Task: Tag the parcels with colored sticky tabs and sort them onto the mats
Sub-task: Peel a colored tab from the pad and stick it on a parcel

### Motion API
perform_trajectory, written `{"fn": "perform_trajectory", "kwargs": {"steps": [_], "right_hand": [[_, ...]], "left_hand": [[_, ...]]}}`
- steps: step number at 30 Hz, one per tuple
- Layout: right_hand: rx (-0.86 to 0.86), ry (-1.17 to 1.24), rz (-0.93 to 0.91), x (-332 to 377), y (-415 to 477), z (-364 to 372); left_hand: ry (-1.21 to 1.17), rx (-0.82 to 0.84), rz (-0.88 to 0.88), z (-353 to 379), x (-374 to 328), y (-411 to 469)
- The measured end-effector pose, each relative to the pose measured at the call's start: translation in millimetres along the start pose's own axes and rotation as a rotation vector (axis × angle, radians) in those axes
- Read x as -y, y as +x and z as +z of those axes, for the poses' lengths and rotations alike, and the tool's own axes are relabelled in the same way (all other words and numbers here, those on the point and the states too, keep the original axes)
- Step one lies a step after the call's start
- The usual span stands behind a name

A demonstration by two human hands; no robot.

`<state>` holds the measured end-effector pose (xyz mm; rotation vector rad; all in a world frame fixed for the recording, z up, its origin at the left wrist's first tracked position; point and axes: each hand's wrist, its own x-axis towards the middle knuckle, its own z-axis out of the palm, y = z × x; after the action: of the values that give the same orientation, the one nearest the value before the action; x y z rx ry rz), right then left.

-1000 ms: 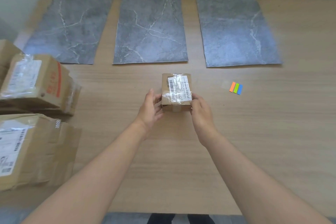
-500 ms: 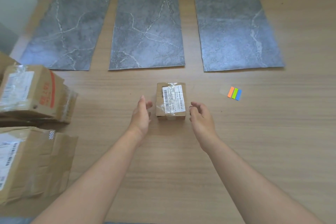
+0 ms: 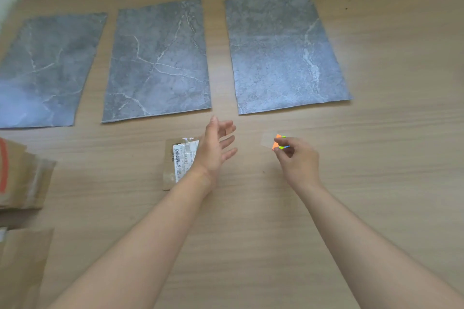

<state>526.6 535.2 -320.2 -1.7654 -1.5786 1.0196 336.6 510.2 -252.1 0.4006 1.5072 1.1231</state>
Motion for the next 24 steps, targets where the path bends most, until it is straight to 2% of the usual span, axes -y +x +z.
{"fn": "perform_trajectory", "kwargs": {"steps": [6,10,19,21,24], "right_hand": [[0.075,-0.214,-0.134,-33,46,6],[0.091,-0.2,-0.142,-43,61,5],[0.074,-0.187,-0.164,-47,75,7],[0.084,-0.236,-0.235,-48,75,7],[0.087,-0.346,-0.444,-53,69,5]], "left_hand": [[-0.026,0.056,-0.115,51,34,42],[-0.094,0.046,-0.177,66,52,58],[-0.06,0.056,-0.144,75,58,66],[-0.045,0.056,-0.138,75,58,66],[-0.027,0.052,-0.135,76,57,65]]}}
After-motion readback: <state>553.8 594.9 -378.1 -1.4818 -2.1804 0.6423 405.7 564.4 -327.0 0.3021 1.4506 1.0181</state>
